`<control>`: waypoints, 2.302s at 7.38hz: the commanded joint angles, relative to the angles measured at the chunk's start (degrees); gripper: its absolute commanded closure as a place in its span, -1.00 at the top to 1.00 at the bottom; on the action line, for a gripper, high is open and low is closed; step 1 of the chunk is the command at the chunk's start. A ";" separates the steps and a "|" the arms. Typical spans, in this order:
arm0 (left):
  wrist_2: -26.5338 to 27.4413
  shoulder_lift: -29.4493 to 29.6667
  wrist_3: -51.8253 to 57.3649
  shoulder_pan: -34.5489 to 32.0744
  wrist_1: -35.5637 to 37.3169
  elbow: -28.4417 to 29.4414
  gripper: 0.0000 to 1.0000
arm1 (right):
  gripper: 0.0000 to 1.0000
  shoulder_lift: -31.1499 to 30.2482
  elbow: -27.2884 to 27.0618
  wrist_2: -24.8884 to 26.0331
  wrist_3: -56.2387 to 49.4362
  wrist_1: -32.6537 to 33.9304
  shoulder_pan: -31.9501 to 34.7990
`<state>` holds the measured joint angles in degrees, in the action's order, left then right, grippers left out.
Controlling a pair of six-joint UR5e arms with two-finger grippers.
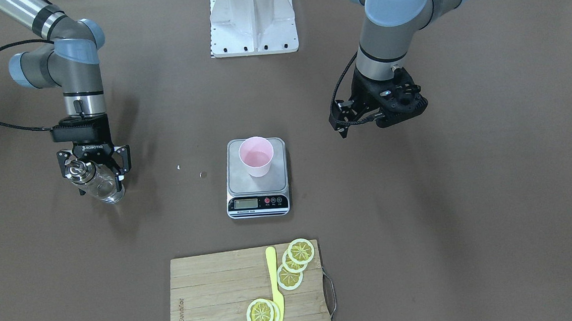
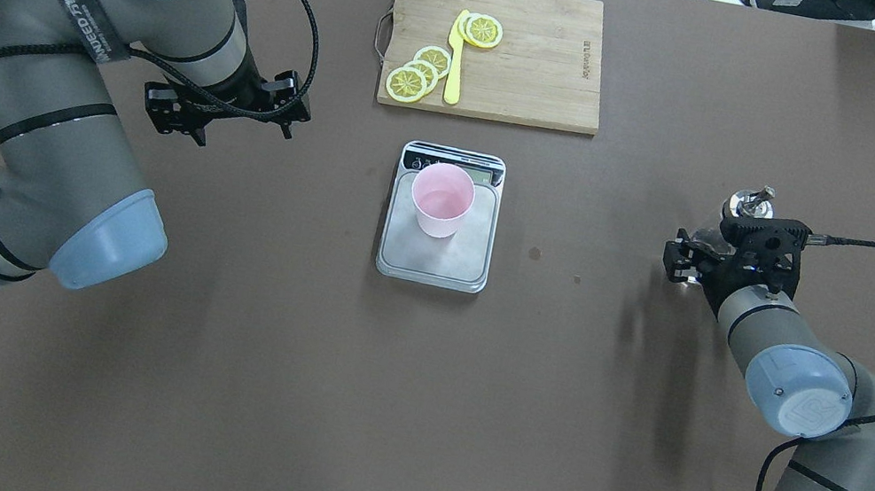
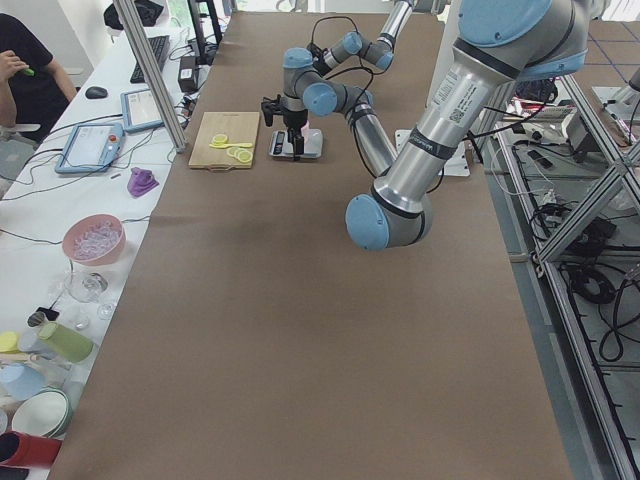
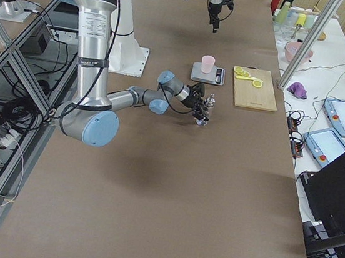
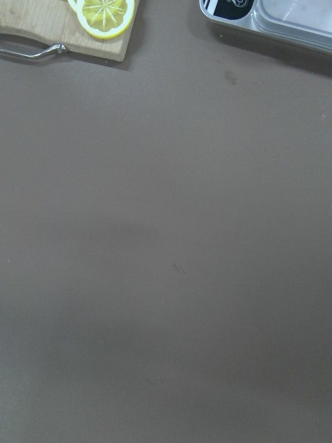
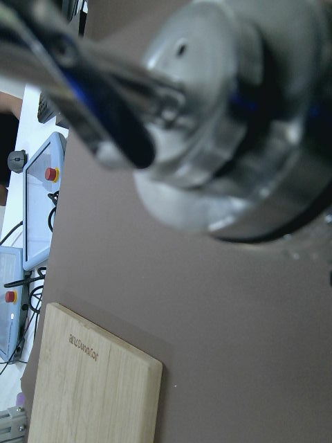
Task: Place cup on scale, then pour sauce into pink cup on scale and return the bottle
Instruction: 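Close the right gripper around the sauce bottle, then lift the bottle with the right gripper and carry it over the pink cup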
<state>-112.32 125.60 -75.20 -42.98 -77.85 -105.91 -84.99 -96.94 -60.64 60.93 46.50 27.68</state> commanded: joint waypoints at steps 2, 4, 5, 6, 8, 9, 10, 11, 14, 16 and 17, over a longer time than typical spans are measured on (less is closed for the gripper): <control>0.00 0.00 -0.03 0.00 0.07 0.00 0.97 | -0.99 0.26 -0.70 -0.79 -0.20 -0.18 0.62; 0.00 -0.09 0.06 -0.17 0.07 -0.09 0.97 | -1.00 -0.27 -6.38 -5.68 -2.82 -0.18 3.85; 0.00 -0.09 0.06 -0.18 0.15 -0.09 0.97 | -1.00 -0.35 -7.63 -5.97 -4.93 -0.09 5.44; 0.00 -0.09 0.06 -0.26 0.16 -0.09 0.97 | -1.00 -0.35 -7.82 -5.98 -11.04 0.00 6.41; -0.26 -0.26 0.93 -1.57 0.07 0.00 0.96 | -1.00 0.43 -7.47 -5.28 -18.81 2.35 6.95; -0.35 -0.35 3.11 -2.97 0.15 -0.09 0.95 | -1.00 3.74 -7.99 -1.97 -22.58 11.59 7.21; -0.44 -1.48 3.65 -4.21 0.16 -0.26 0.95 | -1.00 7.78 -8.00 2.59 -26.44 17.86 6.78; -0.53 -2.19 5.05 -5.61 0.07 -0.18 0.95 | -1.00 8.69 -7.82 3.42 -26.92 19.75 5.47; -4.39 -7.02 14.87 -11.84 0.42 -1.05 0.94 | -1.00 13.08 -7.38 13.51 -30.96 29.95 -0.59; -6.48 -10.09 20.85 -15.27 0.33 -0.88 0.94 | -1.00 16.76 -7.64 19.21 -34.36 38.70 -3.41; -8.24 -11.85 24.11 -17.82 0.24 -0.88 0.94 | -1.00 17.91 -7.82 20.90 -35.17 41.63 -4.38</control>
<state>-118.46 115.96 -55.23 -57.89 -77.51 -106.80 -69.03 -104.53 -42.65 27.48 83.37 24.79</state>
